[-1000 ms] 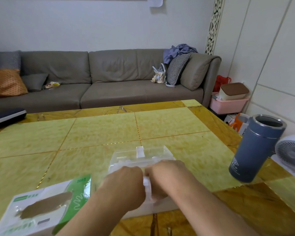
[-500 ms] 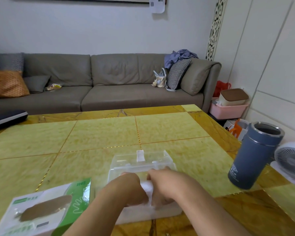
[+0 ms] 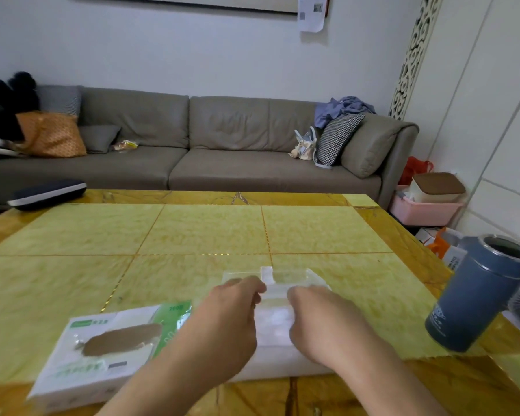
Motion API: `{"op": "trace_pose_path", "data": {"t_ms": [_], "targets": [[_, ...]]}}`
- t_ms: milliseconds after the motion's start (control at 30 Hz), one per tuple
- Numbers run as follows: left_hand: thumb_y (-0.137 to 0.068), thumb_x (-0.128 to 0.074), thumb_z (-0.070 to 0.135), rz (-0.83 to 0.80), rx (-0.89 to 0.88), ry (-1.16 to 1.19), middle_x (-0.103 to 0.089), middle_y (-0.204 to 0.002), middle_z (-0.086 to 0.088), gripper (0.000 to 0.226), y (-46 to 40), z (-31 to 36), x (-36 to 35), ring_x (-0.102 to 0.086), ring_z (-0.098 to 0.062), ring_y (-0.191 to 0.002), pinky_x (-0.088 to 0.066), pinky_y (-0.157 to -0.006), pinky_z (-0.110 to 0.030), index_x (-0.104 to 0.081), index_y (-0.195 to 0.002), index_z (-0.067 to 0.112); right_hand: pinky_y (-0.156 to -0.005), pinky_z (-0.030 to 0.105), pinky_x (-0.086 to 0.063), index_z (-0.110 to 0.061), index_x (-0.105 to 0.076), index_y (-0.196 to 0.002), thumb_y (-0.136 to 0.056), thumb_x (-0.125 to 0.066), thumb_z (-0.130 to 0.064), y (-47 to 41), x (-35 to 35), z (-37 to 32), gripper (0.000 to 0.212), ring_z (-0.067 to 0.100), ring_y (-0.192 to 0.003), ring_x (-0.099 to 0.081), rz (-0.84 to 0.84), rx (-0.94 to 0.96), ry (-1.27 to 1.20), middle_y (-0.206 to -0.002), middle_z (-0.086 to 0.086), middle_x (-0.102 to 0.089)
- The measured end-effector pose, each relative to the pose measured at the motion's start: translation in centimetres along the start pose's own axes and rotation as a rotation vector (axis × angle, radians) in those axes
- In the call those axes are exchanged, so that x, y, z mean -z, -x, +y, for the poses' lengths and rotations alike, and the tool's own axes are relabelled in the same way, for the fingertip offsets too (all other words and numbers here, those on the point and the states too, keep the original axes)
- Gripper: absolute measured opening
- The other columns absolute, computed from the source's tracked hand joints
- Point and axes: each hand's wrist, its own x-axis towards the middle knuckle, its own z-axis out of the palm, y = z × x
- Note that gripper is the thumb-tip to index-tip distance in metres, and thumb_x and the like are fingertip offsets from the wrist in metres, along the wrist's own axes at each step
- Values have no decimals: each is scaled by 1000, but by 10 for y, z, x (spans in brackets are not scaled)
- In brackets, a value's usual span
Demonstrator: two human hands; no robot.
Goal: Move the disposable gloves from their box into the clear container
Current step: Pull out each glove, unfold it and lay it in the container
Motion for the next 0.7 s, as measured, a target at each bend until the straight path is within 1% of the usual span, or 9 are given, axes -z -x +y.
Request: {"op": "trace_pose_path", "data": {"t_ms": [67,200,300,367,433,533,567,633,700], "targets": [[-99,-53,14,105,14,60,-66,-103,21,27,10,-17,21,-63,2,-93,-52,-82,-17,-63,-111,36,-67,33,-45,-20,-55,-102,-90,-40,-2,0,-3,-10,27,22,-92,-61,105,32,-29,-104,-3,-57],[-95,-51,23,202,298,-87,-68,-83,11,17,29,-78,52,-63,-5,-70,-55,-63,-31,-63,-86,32,-96,33,-49,-21,-53,-132,-96,-42,-4,0,-20,-41,42,19,-121,-52,302,235,-140,-129,-6,-54],[-97,-44,26,35,414,-199,-71,-85,10,27,44,-119,59,-66,-11,-64,-60,-62,-36,-63,-79,22,-117,32,-37,-18,-53,-138,-96,-43,-6,6,-41,-70,45,17,-131,-41,327,514,-107,-136,-4,-51],[-102,-37,32,-146,379,-277,-71,-98,10,33,53,-130,55,-67,-12,-74,-58,-70,-32,-63,-88,19,-129,33,-14,-16,-54,-142,-93,-45,-10,6,-56,-90,50,19,-141,-34,246,624,-21,-144,0,-50],[-103,-23,43,-245,271,-399,-67,-98,5,45,56,-135,51,-64,-19,-88,-52,-79,-32,-65,-108,26,-127,31,11,-14,-58,-141,-89,-47,-15,4,-67,-108,52,21,-142,-37,161,675,64,-142,5,-54],[-75,6,54,-312,203,-497,-69,-105,-4,85,53,-138,47,-64,-27,-101,-49,-85,-36,-65,-109,21,-123,31,16,-15,-61,-136,-86,-45,-20,2,-73,-117,53,23,-132,-48,130,682,119,-129,6,-59],[-74,6,51,-337,209,-492,-68,-108,-5,82,51,-137,47,-64,-29,-103,-47,-84,-37,-62,-106,20,-125,32,14,-17,-62,-136,-85,-43,-20,2,-72,-117,54,22,-130,-50,125,670,112,-128,4,-59],[-90,-9,40,-375,227,-491,-64,-114,-9,44,51,-130,49,-60,-31,-103,-43,-76,-37,-48,-95,21,-130,36,4,-20,-64,-135,-83,-40,-22,0,-73,-116,57,21,-127,-52,127,661,93,-127,1,-60],[-102,-27,26,-275,248,-397,-60,-104,-10,25,49,-123,49,-54,-26,-86,-36,-68,-33,-39,-82,16,-129,34,3,-21,-66,-134,-82,-42,-23,1,-72,-116,57,21,-125,-54,135,653,70,-126,0,-62]]}}
